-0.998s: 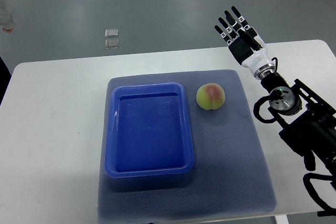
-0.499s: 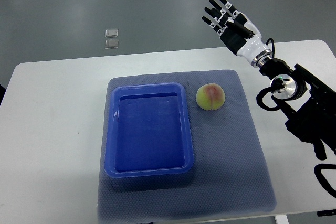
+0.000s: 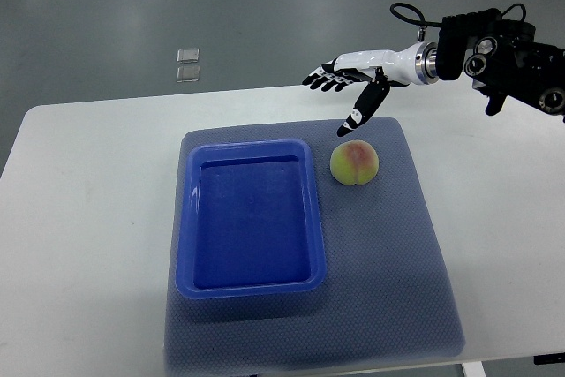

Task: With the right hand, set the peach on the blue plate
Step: 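Lower the right hand onto the peach and close fingers around it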

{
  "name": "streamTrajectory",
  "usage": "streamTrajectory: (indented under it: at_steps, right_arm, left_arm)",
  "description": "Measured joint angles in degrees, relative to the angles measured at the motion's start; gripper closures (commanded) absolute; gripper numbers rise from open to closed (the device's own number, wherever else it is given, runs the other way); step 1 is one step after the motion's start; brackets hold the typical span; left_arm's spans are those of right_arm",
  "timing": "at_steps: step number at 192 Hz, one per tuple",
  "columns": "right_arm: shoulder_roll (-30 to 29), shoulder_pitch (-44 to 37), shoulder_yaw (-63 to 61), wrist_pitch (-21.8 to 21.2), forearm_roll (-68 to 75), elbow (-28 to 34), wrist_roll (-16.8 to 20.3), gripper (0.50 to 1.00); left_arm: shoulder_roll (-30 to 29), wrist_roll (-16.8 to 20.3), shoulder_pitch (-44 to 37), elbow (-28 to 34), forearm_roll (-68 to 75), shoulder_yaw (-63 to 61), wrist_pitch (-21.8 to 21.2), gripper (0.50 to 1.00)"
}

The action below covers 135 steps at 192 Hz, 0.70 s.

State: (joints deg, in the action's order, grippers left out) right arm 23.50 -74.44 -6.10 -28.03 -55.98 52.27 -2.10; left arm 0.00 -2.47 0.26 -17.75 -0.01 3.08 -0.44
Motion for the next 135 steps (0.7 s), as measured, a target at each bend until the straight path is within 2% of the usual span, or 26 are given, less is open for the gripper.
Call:
streamTrajectory:
  at_steps: [21, 42, 70, 135]
  right_arm:
    - [0.6, -5.1, 7.0, -0.4, -0.6, 3.0, 5.0, 0.57]
    - [0.6, -6.7, 10.4, 0.1, -0.7, 3.8, 7.2, 0.57]
    - [0.5, -6.2, 11.2, 1.0, -0.7, 5.0, 7.8, 0.57]
    - [-1.6, 0.5, 11.4, 8.3, -1.5, 5.1, 7.5, 0.572]
  left_arm:
    - [0.0, 0.0, 0.5, 0.0, 0.0, 0.0, 0.0, 0.5]
    - [0.0, 0.0, 0.8, 0.0, 0.0, 0.0, 0.7, 0.5]
    - [0.0, 0.0, 1.0, 0.0, 0.0, 0.0, 2.3, 0.5]
    - [0.0, -0.1, 1.1, 0.1, -0.1, 0.0, 2.5, 0.5]
